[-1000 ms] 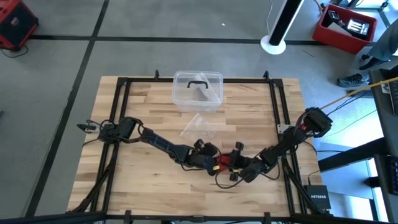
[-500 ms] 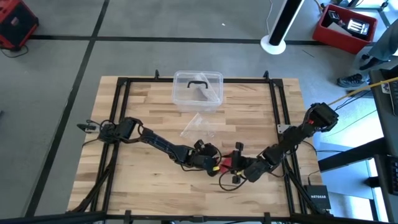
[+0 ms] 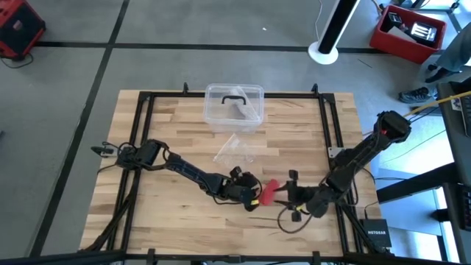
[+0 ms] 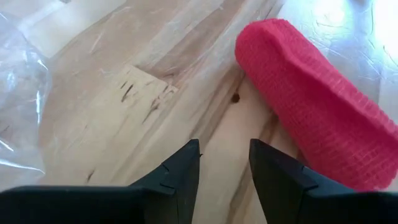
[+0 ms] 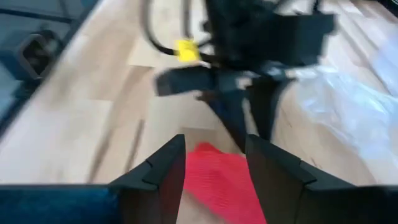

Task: Roll bandage
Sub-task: Roll the red bandage

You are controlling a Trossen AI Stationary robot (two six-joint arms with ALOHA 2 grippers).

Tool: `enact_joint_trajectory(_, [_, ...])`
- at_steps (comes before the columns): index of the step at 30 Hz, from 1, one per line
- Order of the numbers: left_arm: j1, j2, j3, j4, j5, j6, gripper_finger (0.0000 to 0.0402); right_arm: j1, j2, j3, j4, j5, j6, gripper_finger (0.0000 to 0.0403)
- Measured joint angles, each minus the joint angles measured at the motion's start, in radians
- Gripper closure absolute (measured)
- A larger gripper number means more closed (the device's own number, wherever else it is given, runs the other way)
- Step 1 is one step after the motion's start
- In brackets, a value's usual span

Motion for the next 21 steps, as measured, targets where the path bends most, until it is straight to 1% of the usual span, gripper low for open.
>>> enact_joint_trajectory(3, [-0.002,0.000,0.001,-0.017,-0.001,0.039,0.0270,-0.018,0.036,-0.026,0.008,0.009,0.042,0.0230])
enact_joint_trajectory(7, [-0.011,-0.047,-0.001,-0.045,-0.003,0.066,0.0270,-0.038,0.103,-0.061,0.014,0.016,0.127,0.0230])
enact_joint_trajectory(9, [-0.019,-0.079,0.002,-0.012,-0.014,0.087,0.0270,-0.043,0.129,-0.079,0.012,0.016,0.174,0.0230])
enact_joint_trajectory(11, [-0.031,-0.086,0.004,0.029,-0.031,0.099,0.0270,-0.043,0.138,-0.095,0.022,0.044,0.219,0.0230])
enact_joint_trajectory(14, [-0.044,-0.068,0.000,0.093,-0.041,0.134,0.0270,-0.042,0.140,-0.095,0.068,0.106,0.253,0.0230])
enact_joint_trajectory(17, [-0.044,-0.045,0.001,0.145,-0.044,0.137,0.0270,-0.048,0.159,-0.096,0.091,0.140,0.262,0.0230])
enact_joint_trajectory(21, [-0.039,0.023,0.001,0.179,-0.043,0.082,0.0270,-0.070,0.213,-0.096,0.102,0.141,0.294,0.0230])
